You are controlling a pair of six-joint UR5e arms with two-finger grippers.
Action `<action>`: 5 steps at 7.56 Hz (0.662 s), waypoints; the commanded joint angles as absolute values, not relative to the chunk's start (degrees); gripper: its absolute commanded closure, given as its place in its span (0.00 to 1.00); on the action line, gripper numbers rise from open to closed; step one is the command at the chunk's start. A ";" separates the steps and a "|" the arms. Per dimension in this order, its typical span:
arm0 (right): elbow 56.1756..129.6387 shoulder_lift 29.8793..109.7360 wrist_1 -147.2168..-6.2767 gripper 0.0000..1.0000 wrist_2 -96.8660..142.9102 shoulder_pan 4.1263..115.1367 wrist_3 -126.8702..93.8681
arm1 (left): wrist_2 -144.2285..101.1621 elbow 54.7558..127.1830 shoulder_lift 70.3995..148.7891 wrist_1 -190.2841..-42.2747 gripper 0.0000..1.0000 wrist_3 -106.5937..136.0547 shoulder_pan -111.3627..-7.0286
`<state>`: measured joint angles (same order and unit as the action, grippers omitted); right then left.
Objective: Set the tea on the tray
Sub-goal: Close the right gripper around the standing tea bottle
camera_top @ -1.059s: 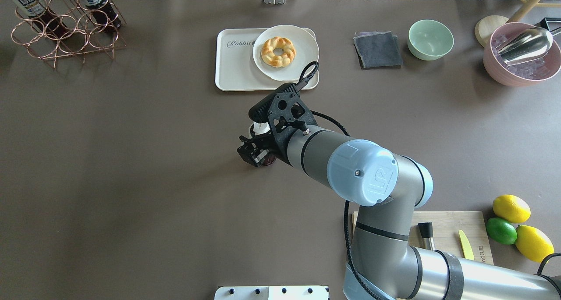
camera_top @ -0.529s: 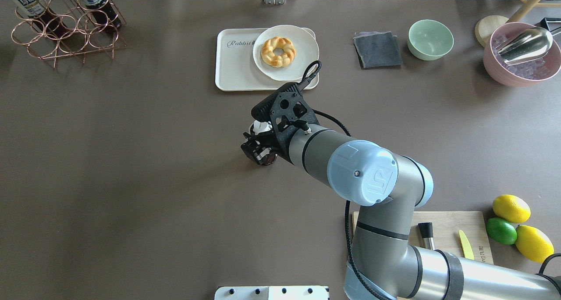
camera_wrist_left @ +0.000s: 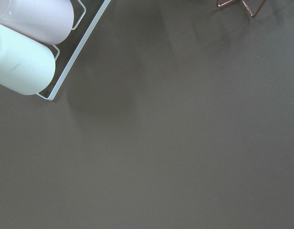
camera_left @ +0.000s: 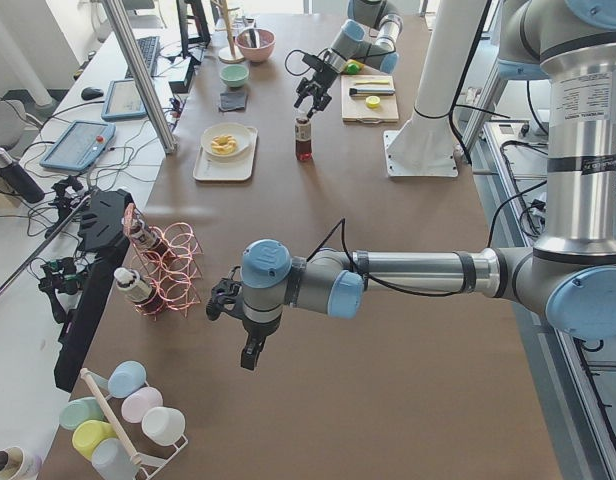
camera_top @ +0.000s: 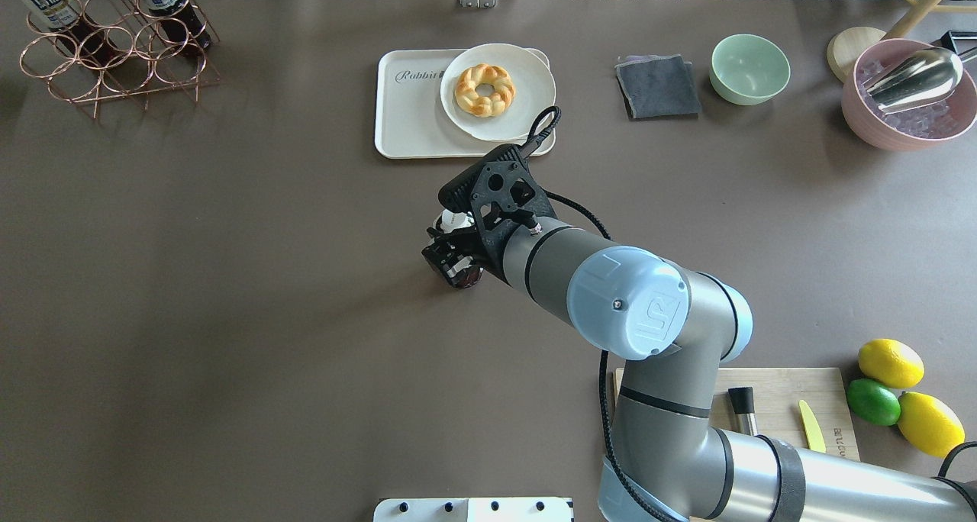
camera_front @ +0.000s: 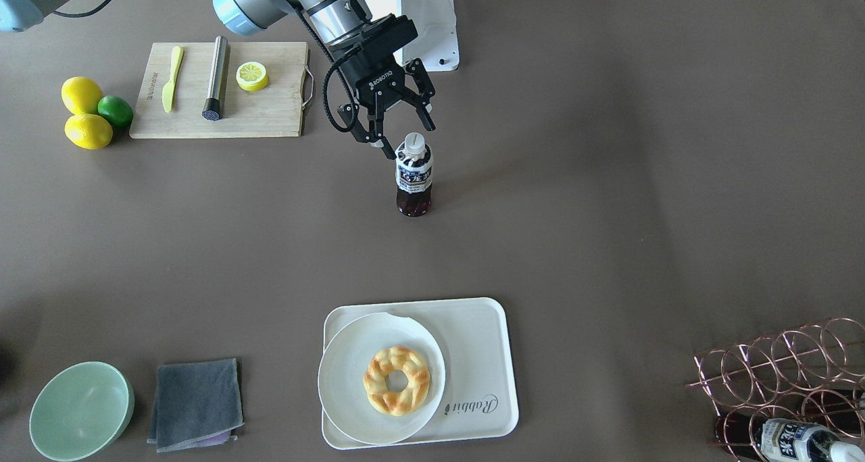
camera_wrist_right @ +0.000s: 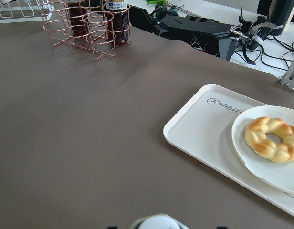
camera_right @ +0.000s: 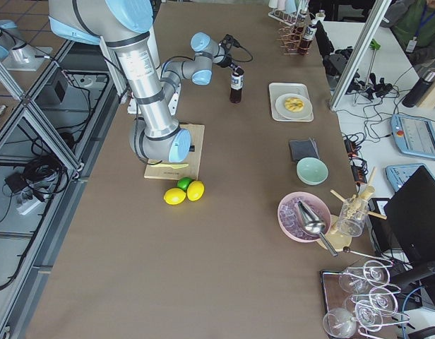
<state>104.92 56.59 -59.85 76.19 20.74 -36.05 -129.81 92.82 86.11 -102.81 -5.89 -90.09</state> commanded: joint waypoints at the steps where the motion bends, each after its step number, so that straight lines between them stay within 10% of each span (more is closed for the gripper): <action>1: 104.15 56.08 -59.77 0.50 76.11 20.65 -37.26 | -129.81 92.81 86.13 -102.74 0.01 -5.89 -90.09; 3: 104.32 55.90 -59.77 1.00 76.11 20.65 -38.75 | -129.81 92.99 86.13 -102.74 0.01 -5.89 -90.09; 5: 104.85 55.72 -59.68 1.00 76.11 20.83 -39.98 | -129.81 93.25 86.13 -102.74 0.01 -5.80 -90.09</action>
